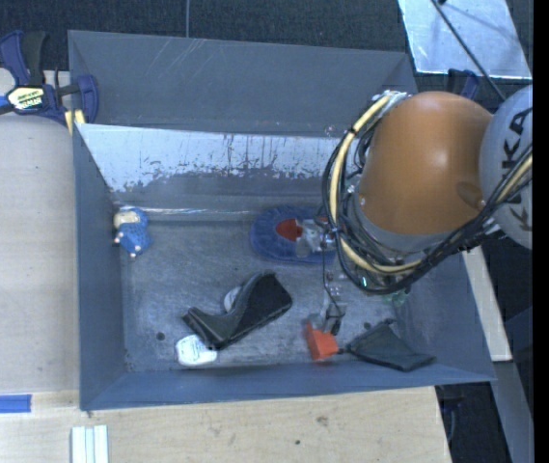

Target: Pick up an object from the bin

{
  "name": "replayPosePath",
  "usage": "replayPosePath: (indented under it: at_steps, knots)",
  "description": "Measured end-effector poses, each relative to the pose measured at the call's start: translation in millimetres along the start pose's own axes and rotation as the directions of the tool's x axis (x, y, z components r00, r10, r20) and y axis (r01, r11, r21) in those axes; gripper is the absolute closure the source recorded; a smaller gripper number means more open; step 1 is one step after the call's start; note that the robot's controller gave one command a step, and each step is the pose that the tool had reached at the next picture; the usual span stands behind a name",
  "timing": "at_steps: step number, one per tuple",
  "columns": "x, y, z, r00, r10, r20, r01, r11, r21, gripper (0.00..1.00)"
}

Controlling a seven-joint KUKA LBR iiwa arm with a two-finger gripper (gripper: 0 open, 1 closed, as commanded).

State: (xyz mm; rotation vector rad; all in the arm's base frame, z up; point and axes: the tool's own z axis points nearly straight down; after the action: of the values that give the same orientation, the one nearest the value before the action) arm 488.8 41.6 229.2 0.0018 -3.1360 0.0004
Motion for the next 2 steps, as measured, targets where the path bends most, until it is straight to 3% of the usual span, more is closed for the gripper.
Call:
replayPosePath:
  at_steps: [1, 2]
  knots:
    - [-1.7, -7, 142, 0.998, 0.07, 0.0, -0.07, 0.998, 0.0, 0.0]
    - [-43.9, 1, 158, 0.999, 0.052, 0.01, -0.052, 0.999, -0.001, 0.0]
